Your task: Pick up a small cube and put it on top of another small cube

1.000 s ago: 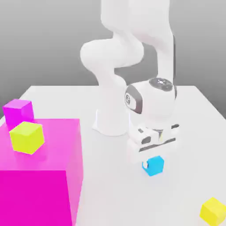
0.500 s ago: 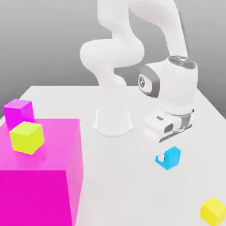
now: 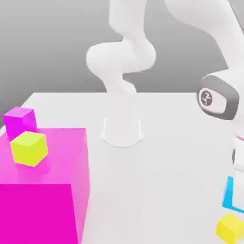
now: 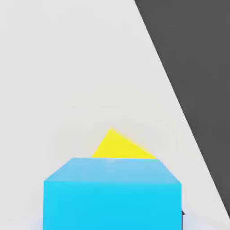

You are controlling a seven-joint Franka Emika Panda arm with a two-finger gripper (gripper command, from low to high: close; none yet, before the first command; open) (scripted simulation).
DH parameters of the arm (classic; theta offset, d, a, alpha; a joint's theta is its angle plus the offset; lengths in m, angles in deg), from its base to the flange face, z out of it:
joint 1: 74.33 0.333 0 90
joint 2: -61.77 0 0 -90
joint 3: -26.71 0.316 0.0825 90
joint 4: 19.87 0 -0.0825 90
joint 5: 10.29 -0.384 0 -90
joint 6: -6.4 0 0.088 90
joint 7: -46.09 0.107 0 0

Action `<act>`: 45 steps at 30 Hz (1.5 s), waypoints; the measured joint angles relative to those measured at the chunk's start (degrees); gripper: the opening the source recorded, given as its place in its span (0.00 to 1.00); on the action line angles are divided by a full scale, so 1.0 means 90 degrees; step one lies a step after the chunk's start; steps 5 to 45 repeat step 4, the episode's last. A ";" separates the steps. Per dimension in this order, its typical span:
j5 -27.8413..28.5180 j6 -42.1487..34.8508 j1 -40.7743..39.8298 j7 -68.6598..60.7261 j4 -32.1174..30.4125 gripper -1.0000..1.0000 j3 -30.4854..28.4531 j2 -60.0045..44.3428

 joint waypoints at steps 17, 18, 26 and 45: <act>0.0047 0.0171 0.0029 0.0025 0.0021 1.00 -0.0037 -0.0193; 0.0047 0.0171 0.0029 0.0025 0.0021 1.00 -0.0037 -0.0193; 0.0047 0.0171 0.0029 0.0025 0.0021 1.00 -0.0037 -0.0193; 0.0047 0.0171 0.0029 0.0025 0.0021 1.00 -0.0037 -0.0193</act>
